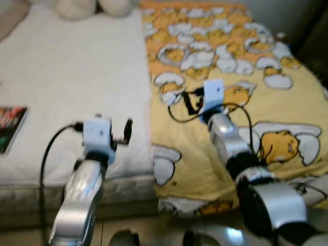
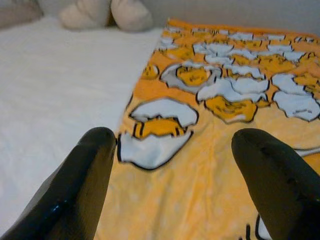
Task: Clean up the room
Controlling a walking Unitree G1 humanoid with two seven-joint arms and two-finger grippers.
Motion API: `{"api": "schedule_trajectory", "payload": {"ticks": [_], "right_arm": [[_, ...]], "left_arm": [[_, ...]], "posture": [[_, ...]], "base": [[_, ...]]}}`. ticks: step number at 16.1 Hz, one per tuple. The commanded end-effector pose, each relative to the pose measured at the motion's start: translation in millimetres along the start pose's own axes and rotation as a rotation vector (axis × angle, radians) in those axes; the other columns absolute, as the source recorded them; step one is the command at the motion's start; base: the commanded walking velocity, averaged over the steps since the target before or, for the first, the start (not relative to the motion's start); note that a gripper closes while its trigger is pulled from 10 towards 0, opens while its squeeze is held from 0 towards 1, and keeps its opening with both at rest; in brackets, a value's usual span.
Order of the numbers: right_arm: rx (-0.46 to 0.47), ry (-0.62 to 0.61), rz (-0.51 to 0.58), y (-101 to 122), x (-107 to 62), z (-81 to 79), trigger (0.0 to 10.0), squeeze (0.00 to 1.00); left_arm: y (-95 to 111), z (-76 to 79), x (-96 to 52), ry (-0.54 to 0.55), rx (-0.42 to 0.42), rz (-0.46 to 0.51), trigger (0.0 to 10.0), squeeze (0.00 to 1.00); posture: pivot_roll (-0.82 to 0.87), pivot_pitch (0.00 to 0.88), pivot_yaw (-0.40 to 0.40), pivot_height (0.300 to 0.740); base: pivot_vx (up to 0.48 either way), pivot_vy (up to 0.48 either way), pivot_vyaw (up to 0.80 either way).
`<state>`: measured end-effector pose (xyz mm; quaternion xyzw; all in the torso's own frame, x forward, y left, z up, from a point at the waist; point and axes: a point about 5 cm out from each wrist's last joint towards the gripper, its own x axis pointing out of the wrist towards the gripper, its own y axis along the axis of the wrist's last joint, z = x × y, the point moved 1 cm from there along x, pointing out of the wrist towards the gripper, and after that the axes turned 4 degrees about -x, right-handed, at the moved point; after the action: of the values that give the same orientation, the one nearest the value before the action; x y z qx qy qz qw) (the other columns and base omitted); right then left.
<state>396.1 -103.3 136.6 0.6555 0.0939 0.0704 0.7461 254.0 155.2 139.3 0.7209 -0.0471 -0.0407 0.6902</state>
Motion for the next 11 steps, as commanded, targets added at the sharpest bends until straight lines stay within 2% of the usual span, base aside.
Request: {"api": "schedule_trajectory", "payload": {"ticks": [1, 2, 3, 6, 9, 11], "right_arm": [[-0.019, -0.02, -0.043, -4.5, 0.7, 3.7, 10.0, 0.0], [-0.048, -0.037, -0.08, -7.6, 1.2, 7.0, 10.0, 0.0], [-0.063, -0.042, -0.111, -11.6, 0.7, 8.2, 10.0, 0.0], [-0.068, -0.051, -0.218, -32.8, -5.9, 7.2, 10.0, 0.0], [-0.045, -0.035, -0.294, -50.9, -13.3, 2.9, 10.0, 0.0], [-0.035, 0.003, -0.364, -69.3, -22.6, -0.6, 10.0, 0.0]], "left_arm": [[6.0, 15.2, -11.2, -0.134, 0.016, -0.006, 10.0, 0.0], [4.7, 26.4, -29.2, -0.273, 0.05, -0.037, 10.0, 0.0], [4.7, 28.4, -47.0, -0.331, 0.052, -0.075, 10.0, 0.0], [8.8, 18.3, -75.1, -0.307, 0.046, -0.148, 10.0, 0.0], [13.8, 19.5, -83.5, -0.31, 0.049, -0.17, 10.0, 0.0], [14.0, 18.1, -83.0, -0.309, 0.05, -0.185, 10.0, 0.0]], "posture": [[0.31, 0.244, -0.013, 0.74], [0.34, 0.272, -0.014, 0.74], [0.37, 0.302, -0.009, 0.74], [0.41, 0.355, 0.002, 0.74], [0.43, 0.381, 0.008, 0.74], [0.41, 0.376, 0.01, 0.74]], "base": [[0.0, 0.0, 0.0], [0.0, 0.0, 0.0], [0.0, 0.0, 0.0], [0.0, 0.0, 0.0], [0.0, 0.0, 0.0], [0.0, 0.0, 0.0]]}}
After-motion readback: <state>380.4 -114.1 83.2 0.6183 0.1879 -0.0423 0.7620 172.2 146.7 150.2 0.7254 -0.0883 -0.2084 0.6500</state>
